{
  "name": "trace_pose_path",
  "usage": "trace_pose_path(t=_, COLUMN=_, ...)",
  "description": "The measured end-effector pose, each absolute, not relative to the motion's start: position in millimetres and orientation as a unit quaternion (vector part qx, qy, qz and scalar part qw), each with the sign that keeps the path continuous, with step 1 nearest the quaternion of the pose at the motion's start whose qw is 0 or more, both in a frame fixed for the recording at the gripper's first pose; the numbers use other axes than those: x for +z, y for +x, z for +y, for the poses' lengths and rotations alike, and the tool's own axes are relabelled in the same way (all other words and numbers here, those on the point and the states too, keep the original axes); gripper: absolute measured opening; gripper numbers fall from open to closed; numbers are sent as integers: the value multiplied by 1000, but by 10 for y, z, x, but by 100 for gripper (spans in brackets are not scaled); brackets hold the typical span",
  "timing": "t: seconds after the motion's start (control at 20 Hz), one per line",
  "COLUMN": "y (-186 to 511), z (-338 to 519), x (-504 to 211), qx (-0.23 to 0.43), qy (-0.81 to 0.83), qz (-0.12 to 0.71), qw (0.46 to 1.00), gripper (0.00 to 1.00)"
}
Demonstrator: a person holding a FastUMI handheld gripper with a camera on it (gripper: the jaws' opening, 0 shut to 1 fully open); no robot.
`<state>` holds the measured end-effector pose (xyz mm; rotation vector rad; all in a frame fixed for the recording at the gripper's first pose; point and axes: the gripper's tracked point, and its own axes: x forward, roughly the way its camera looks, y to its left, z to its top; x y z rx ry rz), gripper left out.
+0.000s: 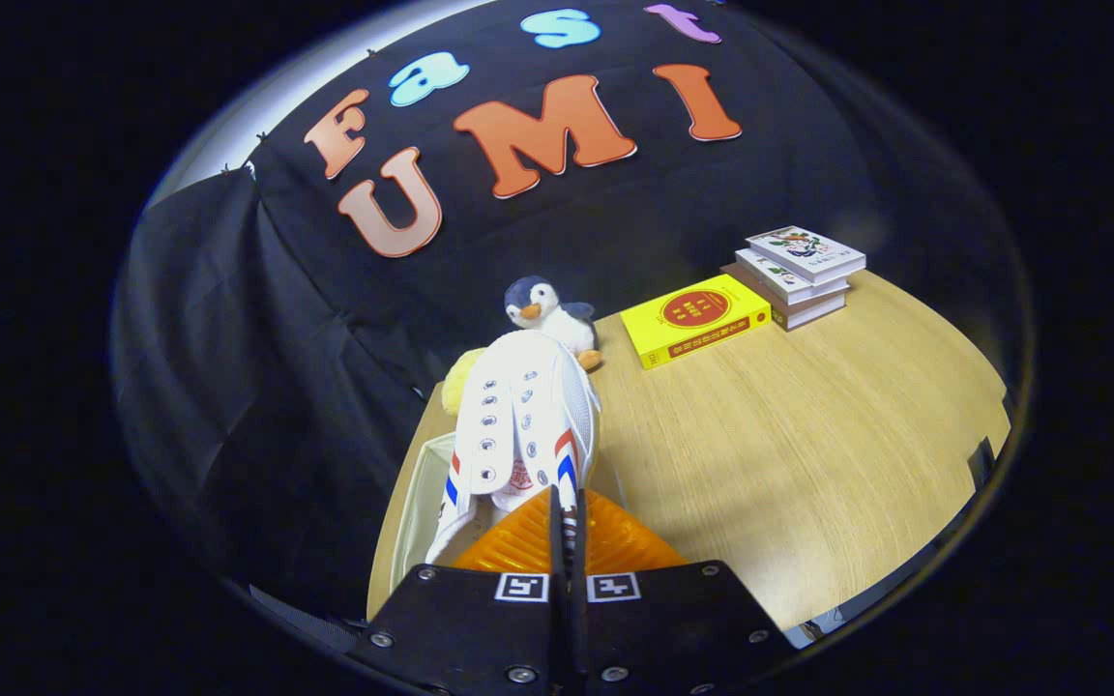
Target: Open the storage box then place both shoes into the box .Put the left shoe in first, then the right shoe, with the right side of both shoes facing outward in a uniform manner.
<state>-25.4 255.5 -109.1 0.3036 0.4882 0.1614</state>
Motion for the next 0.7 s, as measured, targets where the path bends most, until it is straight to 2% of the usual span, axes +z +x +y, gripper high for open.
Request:
trace_pose_path(t=0.3, y=-259, z=2974, x=-1426, qx=75, qy=110, qz=277, qw=952, gripper=0)
trace_pose_path(t=0.7, y=-186, z=2896, x=-1815, qx=25, qy=52, qz=313, qw=948, gripper=1)
